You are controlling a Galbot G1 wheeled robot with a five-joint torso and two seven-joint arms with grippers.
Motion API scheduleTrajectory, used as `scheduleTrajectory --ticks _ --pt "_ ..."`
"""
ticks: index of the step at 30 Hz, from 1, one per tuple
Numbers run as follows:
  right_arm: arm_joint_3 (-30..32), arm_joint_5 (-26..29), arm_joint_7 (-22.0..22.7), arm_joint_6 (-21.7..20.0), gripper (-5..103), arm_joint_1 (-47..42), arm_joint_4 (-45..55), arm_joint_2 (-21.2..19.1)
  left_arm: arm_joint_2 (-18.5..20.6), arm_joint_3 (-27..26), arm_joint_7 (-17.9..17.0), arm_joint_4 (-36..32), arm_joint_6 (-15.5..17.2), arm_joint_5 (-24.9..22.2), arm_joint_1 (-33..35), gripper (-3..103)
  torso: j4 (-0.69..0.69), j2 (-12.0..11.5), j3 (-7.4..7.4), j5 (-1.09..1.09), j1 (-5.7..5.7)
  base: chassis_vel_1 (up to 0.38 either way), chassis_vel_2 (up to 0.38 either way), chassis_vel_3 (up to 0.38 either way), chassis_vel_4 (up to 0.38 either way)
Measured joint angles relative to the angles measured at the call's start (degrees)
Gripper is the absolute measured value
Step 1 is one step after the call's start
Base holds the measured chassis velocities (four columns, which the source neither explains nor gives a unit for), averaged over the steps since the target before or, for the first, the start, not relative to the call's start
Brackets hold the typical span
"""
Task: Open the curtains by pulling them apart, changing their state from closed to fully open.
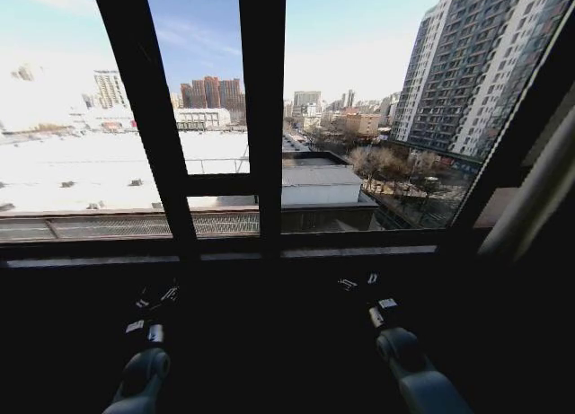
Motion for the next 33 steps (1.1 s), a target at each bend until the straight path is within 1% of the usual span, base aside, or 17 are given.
scheduleTrajectory --ticks 4,7,11,18,21,28,33 --pt "0.0 0.0 0.0 0.0 100 0.0 0.0 0.0 0.0 0.0 0.0 0.0 0.0 0.0 0.0 100 0.02 0.0 -0.02 -0.02 -0.04 0.206 -0.187 -0.194 0.202" --pt "0.0 0.0 0.0 0.0 100 0.0 0.0 0.0 0.0 0.0 0.0 0.0 0.0 0.0 0.0 100 -0.01 0.0 -0.02 -0.02 -0.04 0.029 -0.007 -0.057 0.012" --pt "0.0 0.0 0.0 0.0 100 0.0 0.0 0.0 0.0 0.0 0.0 0.0 0.0 0.0 0.0 100 0.01 0.0 0.04 0.01 0.08 -0.005 0.003 0.013 -0.003" --pt "0.0 0.0 0.0 0.0 100 0.0 0.0 0.0 0.0 0.0 0.0 0.0 0.0 0.0 0.0 100 0.0 0.0 0.02 -0.01 0.05 -0.012 -0.006 0.012 0.028" --pt "0.0 0.0 0.0 0.0 100 0.0 0.0 0.0 0.0 0.0 0.0 0.0 0.0 0.0 0.0 100 0.01 0.0 0.0 -0.03 0.0 0.074 -0.12 -0.078 0.111" --pt "0.0 0.0 0.0 0.0 100 0.0 0.0 0.0 0.0 0.0 0.0 0.0 0.0 0.0 0.0 100 0.02 0.0 -0.01 -0.01 -0.04 0.103 -0.138 -0.085 0.135" --pt "0.0 0.0 0.0 0.0 100 0.0 0.0 0.0 0.0 0.0 0.0 0.0 0.0 0.0 0.0 100 0.0 0.0 -0.01 -0.01 -0.03 0.024 -0.05 -0.029 0.043"
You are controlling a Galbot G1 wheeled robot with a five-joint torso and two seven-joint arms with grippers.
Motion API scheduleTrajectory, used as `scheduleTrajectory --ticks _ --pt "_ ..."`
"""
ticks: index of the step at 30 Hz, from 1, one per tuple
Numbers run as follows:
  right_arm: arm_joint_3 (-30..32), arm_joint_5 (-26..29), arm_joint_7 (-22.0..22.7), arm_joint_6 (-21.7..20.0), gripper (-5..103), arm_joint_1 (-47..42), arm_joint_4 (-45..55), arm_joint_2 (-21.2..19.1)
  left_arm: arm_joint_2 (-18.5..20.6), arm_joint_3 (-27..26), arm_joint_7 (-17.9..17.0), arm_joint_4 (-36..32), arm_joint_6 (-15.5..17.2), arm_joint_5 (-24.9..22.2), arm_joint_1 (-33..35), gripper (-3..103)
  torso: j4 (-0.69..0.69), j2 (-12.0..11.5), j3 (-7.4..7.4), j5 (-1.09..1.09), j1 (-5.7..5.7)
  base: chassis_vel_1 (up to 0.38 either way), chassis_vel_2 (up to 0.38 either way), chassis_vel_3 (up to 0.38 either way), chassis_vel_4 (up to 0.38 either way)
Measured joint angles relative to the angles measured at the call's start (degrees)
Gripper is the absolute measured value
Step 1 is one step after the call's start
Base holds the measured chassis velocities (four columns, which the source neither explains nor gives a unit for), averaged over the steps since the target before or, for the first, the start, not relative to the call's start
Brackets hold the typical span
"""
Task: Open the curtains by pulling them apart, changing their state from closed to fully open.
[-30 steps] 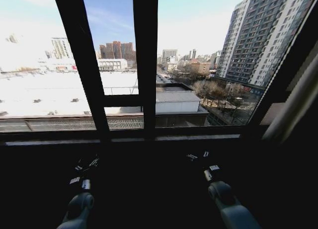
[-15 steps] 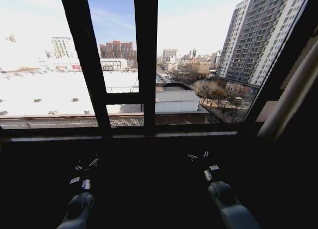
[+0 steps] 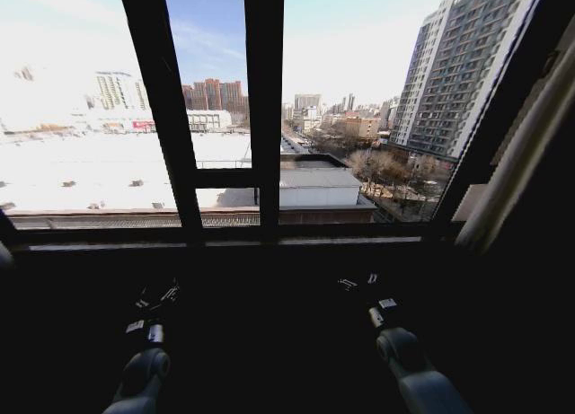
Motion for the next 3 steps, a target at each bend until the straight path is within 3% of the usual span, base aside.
scheduleTrajectory --ticks 3 --pt "0.0 0.0 0.0 0.0 100 0.0 0.0 0.0 0.0 0.0 0.0 0.0 0.0 0.0 0.0 100 0.01 0.0 0.02 0.0 0.06 0.0 0.0 0.0 0.0"
